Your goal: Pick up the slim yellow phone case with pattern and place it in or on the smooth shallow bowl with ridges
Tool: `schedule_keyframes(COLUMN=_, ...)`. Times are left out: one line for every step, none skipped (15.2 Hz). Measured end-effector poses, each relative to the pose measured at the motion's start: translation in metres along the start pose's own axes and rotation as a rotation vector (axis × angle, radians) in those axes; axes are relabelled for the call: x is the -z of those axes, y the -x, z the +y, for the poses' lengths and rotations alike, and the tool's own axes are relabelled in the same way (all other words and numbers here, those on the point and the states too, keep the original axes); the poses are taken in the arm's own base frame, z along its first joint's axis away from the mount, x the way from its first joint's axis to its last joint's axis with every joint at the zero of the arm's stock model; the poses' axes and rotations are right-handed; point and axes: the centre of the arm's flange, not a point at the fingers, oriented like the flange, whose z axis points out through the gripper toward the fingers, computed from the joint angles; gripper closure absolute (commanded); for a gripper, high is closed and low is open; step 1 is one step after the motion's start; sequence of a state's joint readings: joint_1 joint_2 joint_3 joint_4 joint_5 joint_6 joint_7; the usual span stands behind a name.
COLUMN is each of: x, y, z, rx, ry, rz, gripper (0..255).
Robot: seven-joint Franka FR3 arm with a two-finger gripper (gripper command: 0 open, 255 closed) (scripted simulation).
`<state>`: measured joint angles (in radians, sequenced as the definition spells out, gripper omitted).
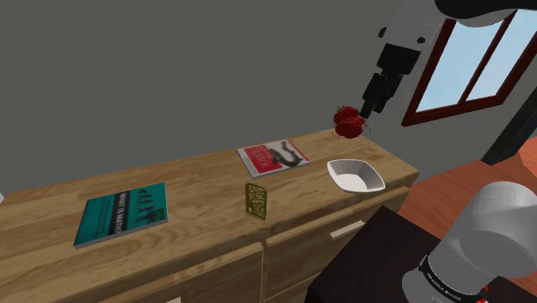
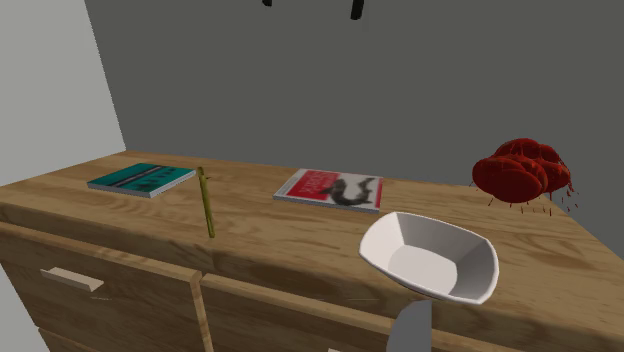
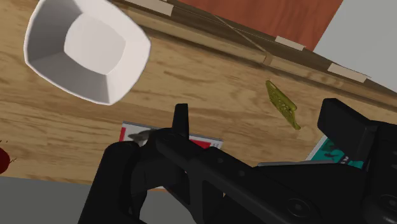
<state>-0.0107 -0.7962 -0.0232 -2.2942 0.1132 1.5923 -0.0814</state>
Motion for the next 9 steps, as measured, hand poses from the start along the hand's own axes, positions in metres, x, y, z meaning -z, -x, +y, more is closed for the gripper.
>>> schedule_keyframes(x=0.0, y=0.0, z=0.0, rx=0.0, ry=0.0, rz=0.0, gripper=0)
schedule_keyframes(x=-0.005, y=-0.002, z=-0.004, rx=-0.003, ry=0.002, rz=0.0, gripper=0)
schedule_keyframes(x=-0.013, y=-0.005, z=-0.01, rx=-0.008, ry=0.004, rz=0.0, gripper=0)
schedule_keyframes(x=-0.02, y=-0.009, z=-0.015, rx=-0.014, ry=0.007, rz=0.0, gripper=0)
schedule_keyframes(x=-0.029, y=-0.016, z=-0.024, rx=-0.019, ry=0.01, rz=-0.001, gripper=0)
schedule_keyframes(x=-0.038, y=-0.021, z=-0.031, rx=-0.026, ry=0.013, rz=-0.001, gripper=0)
schedule_keyframes(x=-0.049, y=-0.026, z=-0.036, rx=-0.033, ry=0.016, rz=-0.001, gripper=0)
schedule_keyframes(x=-0.058, y=-0.03, z=-0.043, rx=-0.039, ry=0.019, rz=0.0, gripper=0)
schedule_keyframes(x=-0.069, y=-0.036, z=-0.053, rx=-0.046, ry=0.022, rz=-0.001, gripper=0)
